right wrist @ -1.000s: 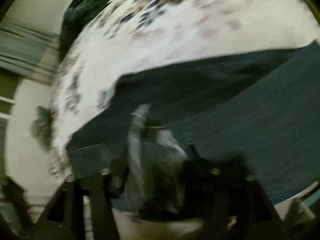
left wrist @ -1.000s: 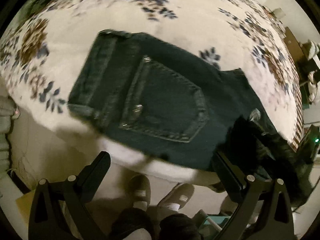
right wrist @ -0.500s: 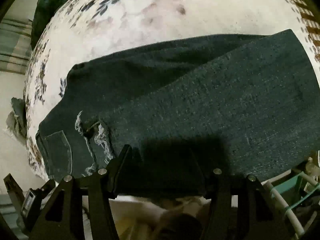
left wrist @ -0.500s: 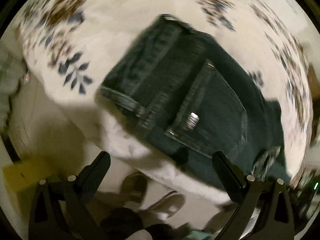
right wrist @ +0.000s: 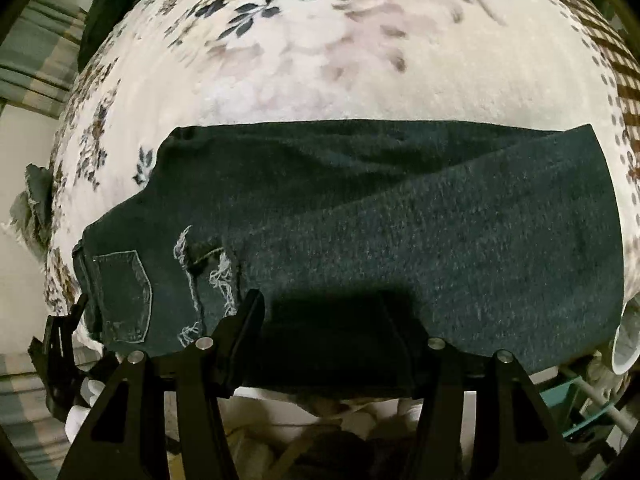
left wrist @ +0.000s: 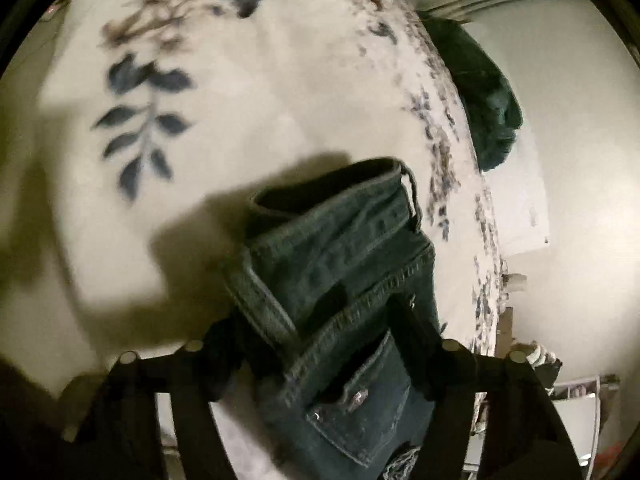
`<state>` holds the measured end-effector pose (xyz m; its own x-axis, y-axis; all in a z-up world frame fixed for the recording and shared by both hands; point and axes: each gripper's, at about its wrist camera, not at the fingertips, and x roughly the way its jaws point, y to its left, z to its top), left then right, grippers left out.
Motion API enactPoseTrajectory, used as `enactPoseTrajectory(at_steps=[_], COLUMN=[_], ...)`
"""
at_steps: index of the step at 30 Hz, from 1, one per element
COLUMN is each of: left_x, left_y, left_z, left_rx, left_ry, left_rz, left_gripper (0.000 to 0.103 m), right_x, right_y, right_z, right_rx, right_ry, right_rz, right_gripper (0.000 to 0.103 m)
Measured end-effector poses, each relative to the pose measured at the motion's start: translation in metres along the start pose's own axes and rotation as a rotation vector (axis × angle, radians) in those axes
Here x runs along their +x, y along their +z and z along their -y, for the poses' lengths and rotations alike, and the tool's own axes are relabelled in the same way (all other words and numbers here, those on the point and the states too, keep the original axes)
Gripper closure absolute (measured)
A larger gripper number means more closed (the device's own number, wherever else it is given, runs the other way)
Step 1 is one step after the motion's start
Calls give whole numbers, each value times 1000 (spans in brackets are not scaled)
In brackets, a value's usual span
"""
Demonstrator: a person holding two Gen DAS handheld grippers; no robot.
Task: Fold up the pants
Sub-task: 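Grasp the jeans waistband with the left tool and lift it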
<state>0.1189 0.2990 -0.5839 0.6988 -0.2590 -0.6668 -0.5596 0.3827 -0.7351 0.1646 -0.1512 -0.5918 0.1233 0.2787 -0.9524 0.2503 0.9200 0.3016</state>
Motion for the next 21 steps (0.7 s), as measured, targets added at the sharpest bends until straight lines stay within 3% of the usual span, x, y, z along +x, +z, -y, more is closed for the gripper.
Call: enactPoseTrajectory(at_steps=[4, 8, 10, 16, 21], left_x=[16, 24, 21, -23, -63], left_y=[13, 14, 12, -3, -49], left_z=[-17, -3, 7, 67, 148], left_rx=[-73, -20, 22, 246, 469], left_ry=[-79, -60, -33, -36, -125], left_rz=[16, 40, 36, 76, 80], left_gripper=[38, 40, 77, 81, 82], right_x=[7, 10, 9, -7, -35], right_y=[6, 10, 11, 7, 0], right_z=[-7, -20, -19, 4, 50], right_rx=[4, -34, -27, 40, 125], right_ry=[7, 6, 12, 40, 61], right_rz=[-11, 3, 13, 58, 105], right_gripper=[42, 42, 42, 42, 42])
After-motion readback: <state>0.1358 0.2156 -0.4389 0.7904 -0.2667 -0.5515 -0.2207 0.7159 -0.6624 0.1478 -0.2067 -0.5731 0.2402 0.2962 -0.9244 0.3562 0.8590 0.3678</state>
